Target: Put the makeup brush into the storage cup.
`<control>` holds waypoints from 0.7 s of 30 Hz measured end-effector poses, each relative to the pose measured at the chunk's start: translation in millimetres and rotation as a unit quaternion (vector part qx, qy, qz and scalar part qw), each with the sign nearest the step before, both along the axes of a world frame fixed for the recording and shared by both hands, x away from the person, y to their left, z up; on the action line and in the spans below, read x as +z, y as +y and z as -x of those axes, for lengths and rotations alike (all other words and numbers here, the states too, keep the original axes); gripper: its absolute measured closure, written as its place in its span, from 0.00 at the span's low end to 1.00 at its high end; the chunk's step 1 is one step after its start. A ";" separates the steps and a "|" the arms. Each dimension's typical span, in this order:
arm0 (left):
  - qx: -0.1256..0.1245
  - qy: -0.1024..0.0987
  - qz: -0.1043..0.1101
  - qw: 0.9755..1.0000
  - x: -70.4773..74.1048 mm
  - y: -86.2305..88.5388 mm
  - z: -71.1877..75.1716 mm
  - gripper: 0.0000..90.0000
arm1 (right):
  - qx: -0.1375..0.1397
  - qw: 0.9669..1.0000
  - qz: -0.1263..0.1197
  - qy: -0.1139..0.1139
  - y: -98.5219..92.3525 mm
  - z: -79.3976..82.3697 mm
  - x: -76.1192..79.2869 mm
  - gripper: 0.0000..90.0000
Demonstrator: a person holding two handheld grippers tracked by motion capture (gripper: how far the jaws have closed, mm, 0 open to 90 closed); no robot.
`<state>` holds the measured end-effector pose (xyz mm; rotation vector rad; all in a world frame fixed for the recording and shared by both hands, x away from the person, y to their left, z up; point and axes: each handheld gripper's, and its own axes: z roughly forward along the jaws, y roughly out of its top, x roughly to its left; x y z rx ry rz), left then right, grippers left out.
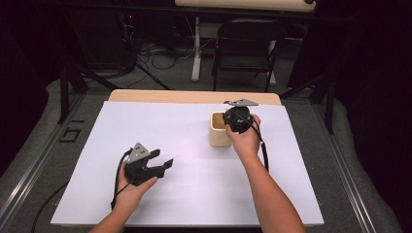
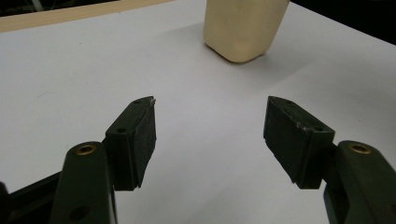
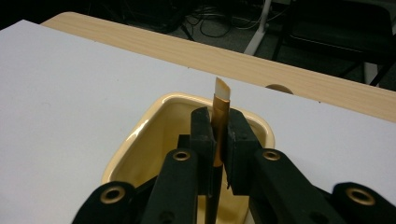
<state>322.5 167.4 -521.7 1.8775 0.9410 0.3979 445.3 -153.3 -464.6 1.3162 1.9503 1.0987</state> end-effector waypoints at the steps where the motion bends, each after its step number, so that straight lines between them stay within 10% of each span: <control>1: 0.000 0.000 0.000 1.000 0.0 0.0 0.0 0.39 | -0.001 1.000 0.001 0.000 -0.2 0.1 -0.5 0.93; 21: 0.001 0.000 0.000 1.000 0.1 -0.1 0.1 0.39 | 0.002 1.000 0.000 0.002 -1.8 2.3 -2.9 0.84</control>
